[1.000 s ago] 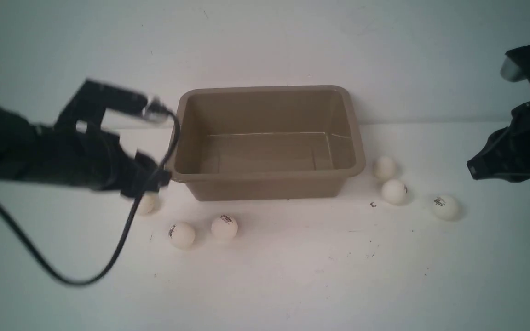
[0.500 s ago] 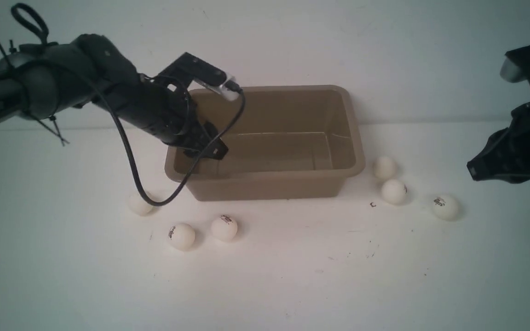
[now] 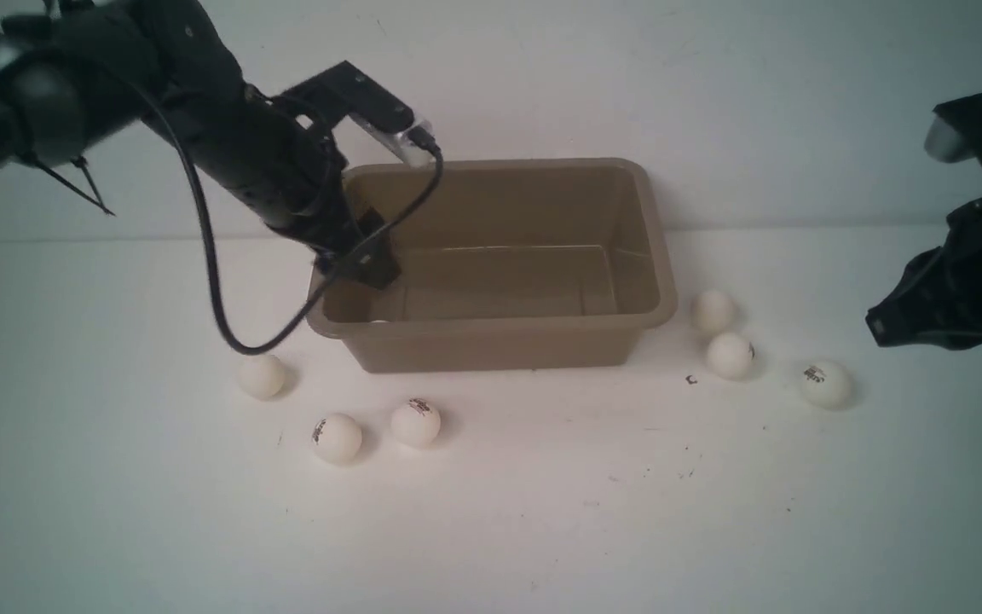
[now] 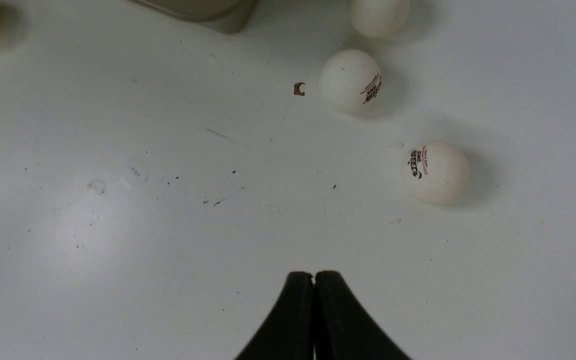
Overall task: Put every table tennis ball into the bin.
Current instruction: Use the left arm to put the table tennis ball into the box, then use the left arm to clamp the table tennis ball closest to it
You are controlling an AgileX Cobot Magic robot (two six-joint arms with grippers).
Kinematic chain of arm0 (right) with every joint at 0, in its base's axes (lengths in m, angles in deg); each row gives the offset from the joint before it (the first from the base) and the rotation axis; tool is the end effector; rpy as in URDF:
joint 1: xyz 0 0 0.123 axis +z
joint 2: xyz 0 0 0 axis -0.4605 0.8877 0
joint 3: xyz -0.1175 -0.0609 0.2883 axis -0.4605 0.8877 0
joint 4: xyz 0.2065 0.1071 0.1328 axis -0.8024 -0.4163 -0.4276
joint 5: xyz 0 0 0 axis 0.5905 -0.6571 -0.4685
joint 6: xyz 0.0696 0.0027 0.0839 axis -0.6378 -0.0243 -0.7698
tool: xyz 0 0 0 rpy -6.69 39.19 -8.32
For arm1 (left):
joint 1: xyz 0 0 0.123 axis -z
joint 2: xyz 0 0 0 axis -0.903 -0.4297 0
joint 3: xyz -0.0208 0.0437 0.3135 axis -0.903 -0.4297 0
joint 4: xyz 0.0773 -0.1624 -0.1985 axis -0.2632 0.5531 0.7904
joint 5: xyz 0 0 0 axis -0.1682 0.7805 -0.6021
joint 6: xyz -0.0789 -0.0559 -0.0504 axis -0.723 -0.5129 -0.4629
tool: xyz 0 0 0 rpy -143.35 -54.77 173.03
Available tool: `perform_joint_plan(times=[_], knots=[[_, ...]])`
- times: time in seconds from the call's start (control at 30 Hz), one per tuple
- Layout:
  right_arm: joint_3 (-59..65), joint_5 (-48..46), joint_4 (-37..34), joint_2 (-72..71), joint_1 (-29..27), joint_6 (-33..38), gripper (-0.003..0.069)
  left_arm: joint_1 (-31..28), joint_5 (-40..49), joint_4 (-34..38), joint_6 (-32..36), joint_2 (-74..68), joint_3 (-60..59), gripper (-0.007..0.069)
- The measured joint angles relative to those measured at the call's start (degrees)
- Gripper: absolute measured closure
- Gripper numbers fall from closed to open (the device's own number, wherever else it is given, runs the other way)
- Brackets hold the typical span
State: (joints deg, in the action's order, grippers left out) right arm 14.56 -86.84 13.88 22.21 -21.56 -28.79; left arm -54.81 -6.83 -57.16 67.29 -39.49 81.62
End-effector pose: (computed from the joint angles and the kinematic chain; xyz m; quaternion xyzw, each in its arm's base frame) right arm 0.2920 0.0568 0.3109 -0.2133 0.9461 0.1004 0.2219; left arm 0.4615 -0.1139 0.2762 0.3947 0.8777 -0.1034 0.2513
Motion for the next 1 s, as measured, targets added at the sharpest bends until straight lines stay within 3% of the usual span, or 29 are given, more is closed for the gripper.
perform_joint_plan(times=[0.03, 0.07, 0.1, 0.23, 0.33, 0.57, 1.0], knots=[[0.0, 0.0, -0.1, 0.0, 0.0, 0.0, 0.0670, -0.2, 3.0, -4.6, -3.4, 1.3, 0.1, 0.0029], [0.0, 0.0, -0.1, 0.0, 0.0, 0.0, 0.0670, -0.2, 3.0, -4.6, -3.4, 1.3, 0.1, 0.0029], [0.0, 0.2, -0.1, 0.0, 0.0, 0.0, 0.0670, -1.1, 7.5, -11.5, -8.4, 3.6, 0.4, 0.0053], [0.0, 1.1, -0.1, 0.0, 0.0, 0.0, 0.0670, -4.6, 12.8, -17.6, -14.1, 5.0, 0.1, 0.0085], [0.0, 1.1, -0.1, 0.0, 0.0, 0.0, 0.0670, -7.6, 13.4, -16.3, -14.2, 5.1, -1.7, 0.0097], [0.0, 1.4, -0.1, 0.0, 0.0, 0.0, 0.0670, -11.1, 8.1, -4.4, -7.5, 3.3, -7.4, 0.0104], [0.0, 1.3, -0.8, 0.0, 0.0, 0.0, 0.0670, -10.8, 2.3, -3.5, -7.4, -5.0, -7.6, 0.0104]])
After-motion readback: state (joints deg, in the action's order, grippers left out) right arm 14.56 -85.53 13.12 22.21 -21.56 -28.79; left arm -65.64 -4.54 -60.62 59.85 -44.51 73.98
